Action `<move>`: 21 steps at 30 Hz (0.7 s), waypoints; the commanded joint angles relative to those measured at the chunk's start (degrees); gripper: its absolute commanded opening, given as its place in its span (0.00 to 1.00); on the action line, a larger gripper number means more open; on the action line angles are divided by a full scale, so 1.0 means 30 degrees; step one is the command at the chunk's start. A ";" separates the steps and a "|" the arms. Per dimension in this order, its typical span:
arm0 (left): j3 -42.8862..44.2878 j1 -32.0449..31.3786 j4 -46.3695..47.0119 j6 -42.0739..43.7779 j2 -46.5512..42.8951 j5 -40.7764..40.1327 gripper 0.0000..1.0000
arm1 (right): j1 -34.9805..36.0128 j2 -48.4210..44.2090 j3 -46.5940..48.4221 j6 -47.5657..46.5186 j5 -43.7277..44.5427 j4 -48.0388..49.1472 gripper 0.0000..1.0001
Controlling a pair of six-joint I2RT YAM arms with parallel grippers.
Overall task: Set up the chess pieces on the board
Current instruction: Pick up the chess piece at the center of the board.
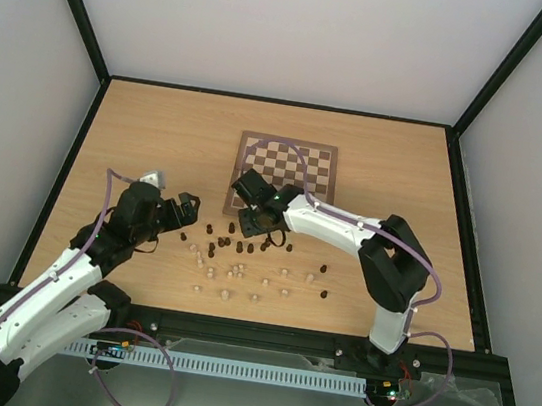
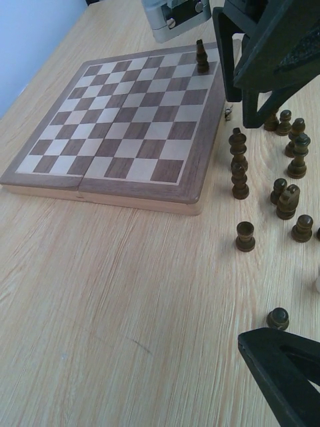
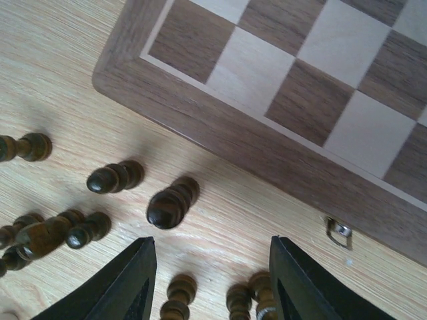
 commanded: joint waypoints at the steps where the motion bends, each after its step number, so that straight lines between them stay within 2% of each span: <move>1: 0.0473 -0.0063 -0.0499 -0.0053 -0.0126 -0.0600 0.99 | 0.0090 0.0809 0.1103 -0.0478 -0.0494 -0.0067 0.48; 9: 0.0267 -0.0059 -0.0198 0.0064 0.0130 -0.0869 0.99 | 0.0112 0.1608 0.2037 -0.0731 -0.0484 -0.0219 0.49; 14: 0.0234 -0.0052 0.0033 0.0214 0.0527 -0.0872 0.99 | 0.0096 0.2447 0.2523 -0.0754 -0.0545 -0.0493 0.37; 21: -0.0024 -0.0056 0.0080 0.0343 0.0521 -0.0784 0.99 | 0.0101 0.2892 0.2744 -0.0594 -0.0732 -0.0753 0.29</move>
